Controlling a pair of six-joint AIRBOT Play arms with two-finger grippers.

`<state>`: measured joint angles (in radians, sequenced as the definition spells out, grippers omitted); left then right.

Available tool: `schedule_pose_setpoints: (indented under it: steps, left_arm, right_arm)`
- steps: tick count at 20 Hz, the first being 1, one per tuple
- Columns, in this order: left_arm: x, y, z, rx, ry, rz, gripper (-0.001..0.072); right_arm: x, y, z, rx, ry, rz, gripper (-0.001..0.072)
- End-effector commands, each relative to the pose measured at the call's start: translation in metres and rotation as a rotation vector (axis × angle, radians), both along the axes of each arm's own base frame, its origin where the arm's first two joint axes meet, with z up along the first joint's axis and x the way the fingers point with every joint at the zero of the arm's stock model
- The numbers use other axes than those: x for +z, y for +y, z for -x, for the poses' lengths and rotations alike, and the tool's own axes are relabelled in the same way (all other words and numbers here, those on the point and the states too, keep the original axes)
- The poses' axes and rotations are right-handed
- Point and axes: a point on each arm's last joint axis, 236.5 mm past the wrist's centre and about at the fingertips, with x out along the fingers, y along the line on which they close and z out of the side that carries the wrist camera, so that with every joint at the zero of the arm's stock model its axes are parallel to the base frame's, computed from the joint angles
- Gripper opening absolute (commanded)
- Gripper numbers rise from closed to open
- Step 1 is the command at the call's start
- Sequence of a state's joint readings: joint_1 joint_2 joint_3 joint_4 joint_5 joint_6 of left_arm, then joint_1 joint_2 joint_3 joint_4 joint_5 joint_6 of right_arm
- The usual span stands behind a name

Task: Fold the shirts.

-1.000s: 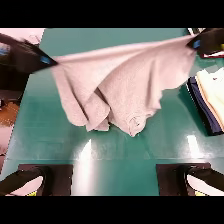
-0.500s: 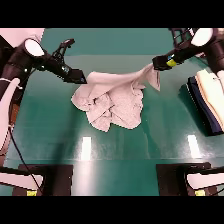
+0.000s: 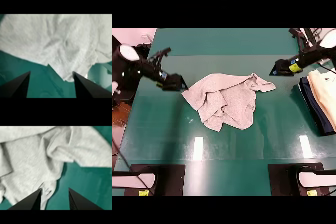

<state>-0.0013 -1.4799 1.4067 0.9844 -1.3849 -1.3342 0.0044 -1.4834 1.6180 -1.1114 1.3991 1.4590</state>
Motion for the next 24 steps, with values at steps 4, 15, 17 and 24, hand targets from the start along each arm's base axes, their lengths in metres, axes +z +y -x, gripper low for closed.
schedule_pose_setpoints:
  steps: [4, 15, 17, 24]
  left_arm:
    - [-0.082, -0.03, 0.096, 0.153, 0.131, 0.097, 0.0621]
    - [-0.114, -0.078, 0.085, 0.257, 0.049, 0.149, 0.062]
    - [-0.11, -0.077, 0.075, 0.277, 0.018, 0.15, 0.0591]
    - [-0.105, -0.08, 0.081, 0.228, 0.027, 0.155, 0.0023]
  right_arm:
    - [-0.013, 0.008, 0.059, -0.02, 0.045, -0.114, 0.0376]
    - [-0.023, 0.007, 0.083, -0.049, 0.039, -0.115, 0.0376]
    - [-0.023, 0.008, 0.084, -0.048, 0.04, -0.115, 0.0377]
    - [-0.024, 0.008, 0.09, -0.035, 0.064, -0.115, 0.0377]
